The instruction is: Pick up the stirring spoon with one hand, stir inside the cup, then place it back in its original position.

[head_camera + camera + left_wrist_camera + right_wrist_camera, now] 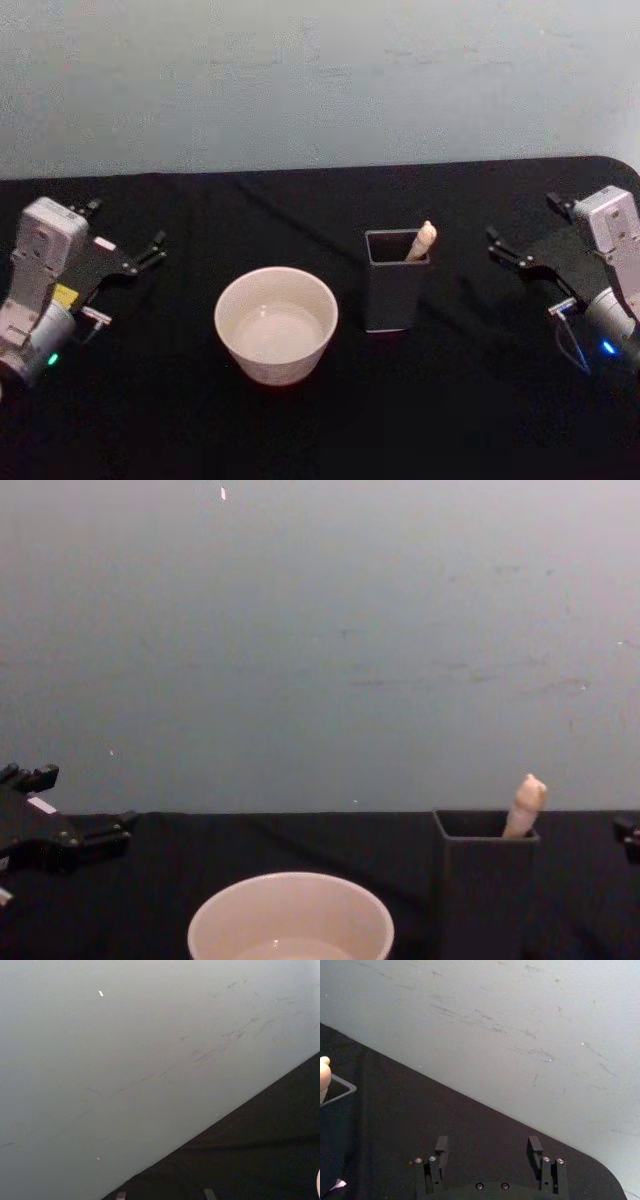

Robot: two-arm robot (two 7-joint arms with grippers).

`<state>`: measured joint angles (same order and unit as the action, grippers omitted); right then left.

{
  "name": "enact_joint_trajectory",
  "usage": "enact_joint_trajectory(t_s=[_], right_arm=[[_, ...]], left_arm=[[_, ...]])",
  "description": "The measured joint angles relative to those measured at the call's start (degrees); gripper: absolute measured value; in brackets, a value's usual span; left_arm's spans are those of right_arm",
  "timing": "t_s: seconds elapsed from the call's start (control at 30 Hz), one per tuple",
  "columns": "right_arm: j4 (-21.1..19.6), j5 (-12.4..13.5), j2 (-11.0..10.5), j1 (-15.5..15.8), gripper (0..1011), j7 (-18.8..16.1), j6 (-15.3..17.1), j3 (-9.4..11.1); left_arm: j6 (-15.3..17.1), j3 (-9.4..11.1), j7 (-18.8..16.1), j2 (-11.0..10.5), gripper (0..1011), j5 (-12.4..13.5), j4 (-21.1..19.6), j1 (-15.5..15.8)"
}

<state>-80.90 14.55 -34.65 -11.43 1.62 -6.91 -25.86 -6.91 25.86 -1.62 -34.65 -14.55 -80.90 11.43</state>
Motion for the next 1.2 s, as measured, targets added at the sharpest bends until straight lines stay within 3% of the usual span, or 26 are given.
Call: enact_joint_trajectory(t_s=[0.87,1.03,1.2], right_arm=[[-0.63,0.14,0.15,0.39,1002,-1.23,-0.13,0.71],[-2.74,1.99,0.06,1.67,1002,-3.61,-0.14,1.82],[-6.61,5.98,-0.46,3.97,1002,-8.36,0.92,3.06]], left_arm=[[0.00,0.00,0.00,0.00,1001,0.01,0.00,0.00],[0.00,0.00,0.00,0.00,1001,0.00,0.00,0.00],[0.00,0.00,0.00,0.00,1002,0.00,0.00,0.00]])
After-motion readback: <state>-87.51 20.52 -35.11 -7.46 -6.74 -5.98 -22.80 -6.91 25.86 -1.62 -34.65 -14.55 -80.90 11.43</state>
